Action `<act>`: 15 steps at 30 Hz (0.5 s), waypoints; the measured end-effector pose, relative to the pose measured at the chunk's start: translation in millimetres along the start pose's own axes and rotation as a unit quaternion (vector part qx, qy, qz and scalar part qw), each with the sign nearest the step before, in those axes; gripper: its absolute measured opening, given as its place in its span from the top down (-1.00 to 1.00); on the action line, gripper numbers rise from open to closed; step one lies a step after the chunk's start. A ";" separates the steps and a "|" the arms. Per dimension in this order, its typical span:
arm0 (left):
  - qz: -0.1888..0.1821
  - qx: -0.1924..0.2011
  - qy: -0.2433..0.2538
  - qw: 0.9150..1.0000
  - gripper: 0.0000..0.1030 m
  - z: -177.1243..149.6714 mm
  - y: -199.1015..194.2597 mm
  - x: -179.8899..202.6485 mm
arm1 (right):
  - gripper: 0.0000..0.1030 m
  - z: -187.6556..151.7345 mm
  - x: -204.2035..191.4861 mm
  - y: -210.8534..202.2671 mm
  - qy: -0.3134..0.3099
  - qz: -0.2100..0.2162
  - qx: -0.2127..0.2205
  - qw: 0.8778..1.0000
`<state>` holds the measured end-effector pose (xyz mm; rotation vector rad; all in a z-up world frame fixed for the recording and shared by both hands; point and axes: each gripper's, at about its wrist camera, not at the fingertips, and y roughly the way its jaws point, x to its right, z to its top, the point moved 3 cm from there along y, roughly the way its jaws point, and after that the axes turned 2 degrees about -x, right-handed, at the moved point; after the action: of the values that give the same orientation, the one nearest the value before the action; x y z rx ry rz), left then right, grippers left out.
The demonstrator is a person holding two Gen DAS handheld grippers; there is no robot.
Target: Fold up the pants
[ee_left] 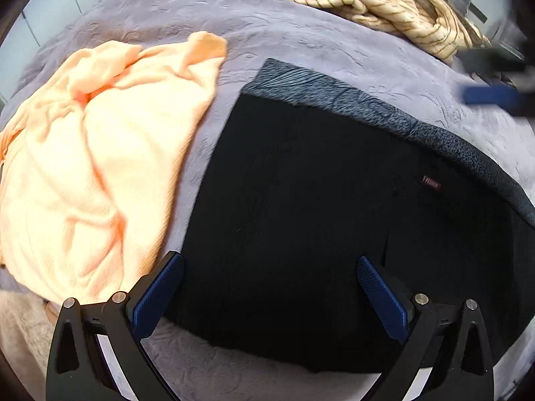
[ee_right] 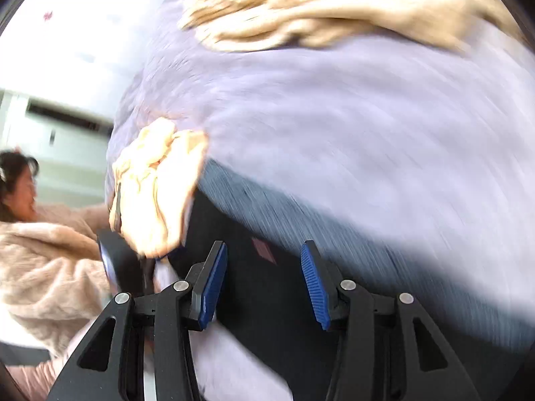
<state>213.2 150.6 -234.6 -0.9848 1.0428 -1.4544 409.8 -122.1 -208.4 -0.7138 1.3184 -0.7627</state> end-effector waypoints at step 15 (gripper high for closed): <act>0.004 0.029 -0.007 1.000 -1.00 -25.7 -11.9 -18.9 | 0.54 64.4 -79.0 143.3 -0.139 -0.099 -0.138 0.976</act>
<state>187.6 172.8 -231.3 -0.9476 0.9887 -1.4608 478.3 26.3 -273.2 -1.1465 1.1164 -0.6157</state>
